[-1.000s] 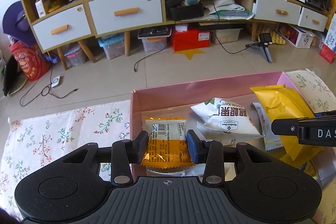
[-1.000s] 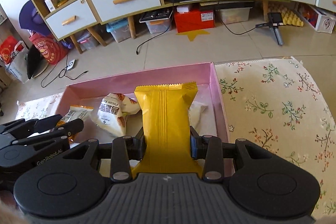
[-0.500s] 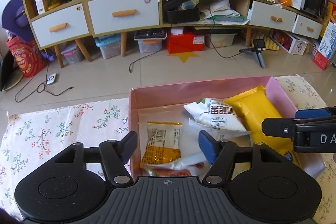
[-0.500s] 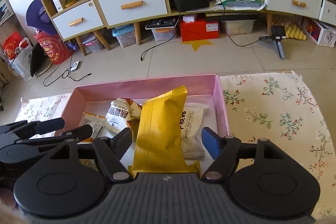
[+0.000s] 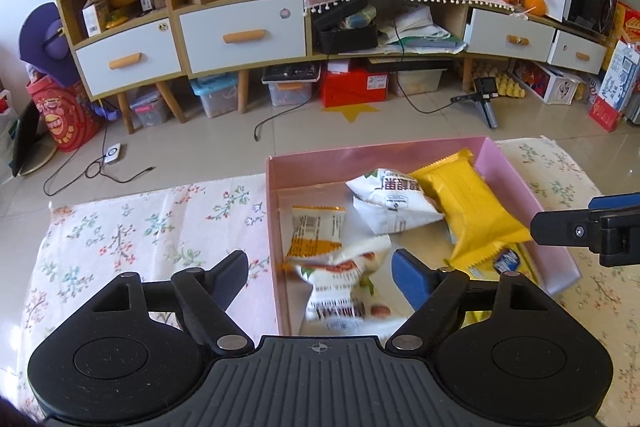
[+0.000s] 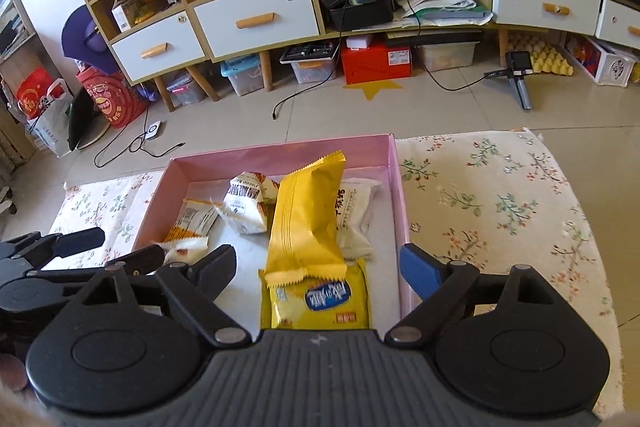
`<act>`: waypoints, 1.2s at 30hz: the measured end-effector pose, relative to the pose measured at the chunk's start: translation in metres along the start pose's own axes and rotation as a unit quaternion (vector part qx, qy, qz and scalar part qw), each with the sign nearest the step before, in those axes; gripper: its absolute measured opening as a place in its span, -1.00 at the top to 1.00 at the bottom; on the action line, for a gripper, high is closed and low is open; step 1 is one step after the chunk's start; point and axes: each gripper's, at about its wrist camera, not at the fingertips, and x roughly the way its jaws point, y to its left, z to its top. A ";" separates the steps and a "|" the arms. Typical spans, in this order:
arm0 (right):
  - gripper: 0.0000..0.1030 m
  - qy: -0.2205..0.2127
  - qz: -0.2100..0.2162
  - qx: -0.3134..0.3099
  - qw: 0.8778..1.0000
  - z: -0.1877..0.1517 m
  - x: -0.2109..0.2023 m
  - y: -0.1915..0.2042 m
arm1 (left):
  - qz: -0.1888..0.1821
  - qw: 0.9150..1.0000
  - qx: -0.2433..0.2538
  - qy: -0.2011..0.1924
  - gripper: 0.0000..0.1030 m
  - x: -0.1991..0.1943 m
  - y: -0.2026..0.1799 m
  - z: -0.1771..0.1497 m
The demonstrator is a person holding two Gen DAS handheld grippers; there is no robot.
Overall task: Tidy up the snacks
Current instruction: 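Withdraw both grippers from the box back toward the snack pile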
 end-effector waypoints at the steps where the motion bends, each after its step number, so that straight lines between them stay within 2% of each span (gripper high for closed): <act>1: -0.72 -0.001 -0.002 -0.005 1.000 -0.001 -0.004 0.001 | -0.002 1.000 -0.001 0.000 -0.59 -0.004 0.000 -0.002; 9: -0.83 -0.010 -0.005 -0.053 0.999 -0.024 -0.033 0.006 | -0.014 1.000 0.002 0.009 -0.70 -0.032 -0.007 -0.027; 17: -0.90 -0.012 0.001 -0.071 0.997 -0.046 -0.052 0.010 | -0.019 1.000 0.009 0.015 -0.78 -0.056 -0.014 -0.054; 28: -0.99 -0.027 0.005 -0.117 0.993 -0.074 -0.069 0.028 | -0.020 0.999 0.014 0.028 -0.80 -0.077 -0.017 -0.085; 32: -0.99 -0.031 0.008 -0.131 0.991 -0.086 -0.070 0.033 | -0.023 0.999 0.013 0.025 -0.91 -0.081 -0.017 -0.098; 36: -0.99 -0.030 0.013 -0.142 0.989 -0.096 -0.069 0.034 | -0.016 0.999 0.027 0.016 -0.92 -0.085 -0.018 -0.108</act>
